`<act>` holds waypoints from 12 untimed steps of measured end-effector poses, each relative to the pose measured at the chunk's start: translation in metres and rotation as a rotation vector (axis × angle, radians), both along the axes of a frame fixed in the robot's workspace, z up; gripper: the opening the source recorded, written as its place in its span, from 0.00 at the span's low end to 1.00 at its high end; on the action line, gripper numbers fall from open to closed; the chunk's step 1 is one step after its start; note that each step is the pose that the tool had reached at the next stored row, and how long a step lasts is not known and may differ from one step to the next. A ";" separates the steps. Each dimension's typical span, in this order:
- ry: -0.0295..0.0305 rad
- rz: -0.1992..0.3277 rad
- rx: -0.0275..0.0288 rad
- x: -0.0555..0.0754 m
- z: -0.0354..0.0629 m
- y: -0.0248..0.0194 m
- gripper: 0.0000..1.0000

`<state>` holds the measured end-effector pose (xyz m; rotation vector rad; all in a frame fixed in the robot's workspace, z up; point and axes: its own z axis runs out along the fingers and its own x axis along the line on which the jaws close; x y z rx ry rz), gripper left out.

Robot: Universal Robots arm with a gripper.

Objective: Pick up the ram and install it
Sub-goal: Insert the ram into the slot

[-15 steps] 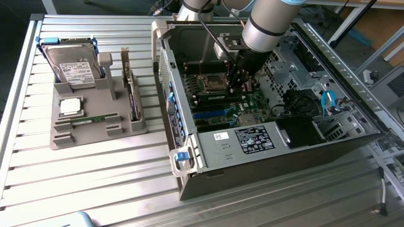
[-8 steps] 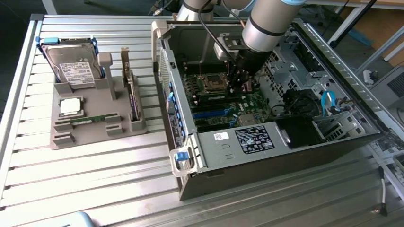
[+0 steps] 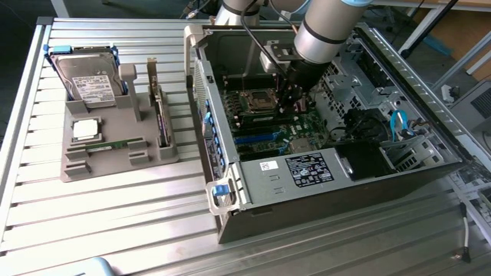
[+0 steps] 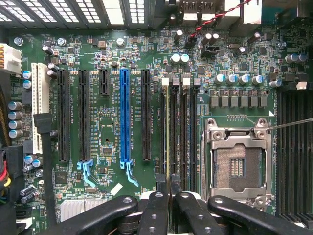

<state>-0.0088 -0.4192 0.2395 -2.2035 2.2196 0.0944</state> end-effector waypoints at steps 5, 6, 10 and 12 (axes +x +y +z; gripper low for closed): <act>0.0000 0.000 0.0000 0.000 -0.0017 0.0000 0.12; 0.0000 0.000 -0.0001 0.000 -0.0019 0.0000 0.12; 0.0000 0.000 0.0001 0.000 -0.0028 0.0000 0.12; 0.0000 0.000 0.0001 0.000 -0.0034 0.0000 0.12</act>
